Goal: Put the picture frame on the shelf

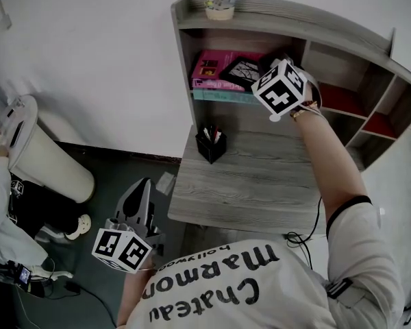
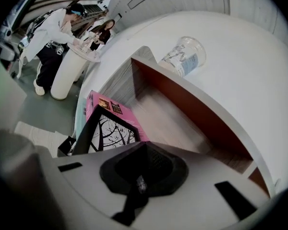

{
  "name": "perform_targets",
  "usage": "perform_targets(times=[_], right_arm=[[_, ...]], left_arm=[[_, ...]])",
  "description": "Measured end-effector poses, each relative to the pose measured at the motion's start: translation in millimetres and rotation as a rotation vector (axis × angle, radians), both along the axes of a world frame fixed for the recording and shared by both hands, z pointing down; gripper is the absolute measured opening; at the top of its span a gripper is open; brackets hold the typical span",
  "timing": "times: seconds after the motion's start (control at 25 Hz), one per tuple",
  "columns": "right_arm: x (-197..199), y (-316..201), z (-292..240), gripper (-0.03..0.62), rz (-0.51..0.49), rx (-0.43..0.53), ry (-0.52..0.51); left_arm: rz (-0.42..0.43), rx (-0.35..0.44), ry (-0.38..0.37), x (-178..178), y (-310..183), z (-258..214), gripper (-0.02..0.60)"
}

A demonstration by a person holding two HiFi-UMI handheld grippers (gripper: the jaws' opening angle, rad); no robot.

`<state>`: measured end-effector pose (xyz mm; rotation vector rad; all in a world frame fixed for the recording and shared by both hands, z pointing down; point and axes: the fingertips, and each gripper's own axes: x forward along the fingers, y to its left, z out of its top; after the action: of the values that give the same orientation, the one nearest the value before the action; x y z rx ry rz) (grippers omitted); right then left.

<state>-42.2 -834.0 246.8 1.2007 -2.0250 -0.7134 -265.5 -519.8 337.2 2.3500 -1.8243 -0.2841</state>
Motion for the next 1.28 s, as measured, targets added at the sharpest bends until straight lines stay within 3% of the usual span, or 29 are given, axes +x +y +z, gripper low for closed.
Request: perform_targets(times=[0.28,0.4,0.48,0.76,1.08,1.28], right_arm=[[17.4,24.9,-29.7,0.008,0.002,0.028,-0.172],[29.0,44.8,-41.0,0.008,-0.005,0.044,-0.298],[36.0,58.6,-43.7,0.008,-0.011,0.053,-0.379],[49.9,120.3,-41.6,0.008,-0.075,-0.056,-0.755],[4.8,209.3,2.0,0.008,-0.153,-0.22,-0.828],[-15.3,249.4,13.8,0.008,-0.155,-0.296,-0.966]], left_arm=[[0.024,0.02,-0.03,6.2,6.8,-5.3,0.017],[0.021,0.023,-0.069,7.5,7.8,-5.8,0.017],[0.038,0.03,-0.055,10.1,7.1,-8.1,0.017],[0.125,0.077,-0.038,30.0,8.9,-27.1,0.017],[0.235,0.13,-0.055,50.0,18.5,-55.6,0.017],[0.299,0.162,-0.065,61.0,35.5,-71.0,0.017]])
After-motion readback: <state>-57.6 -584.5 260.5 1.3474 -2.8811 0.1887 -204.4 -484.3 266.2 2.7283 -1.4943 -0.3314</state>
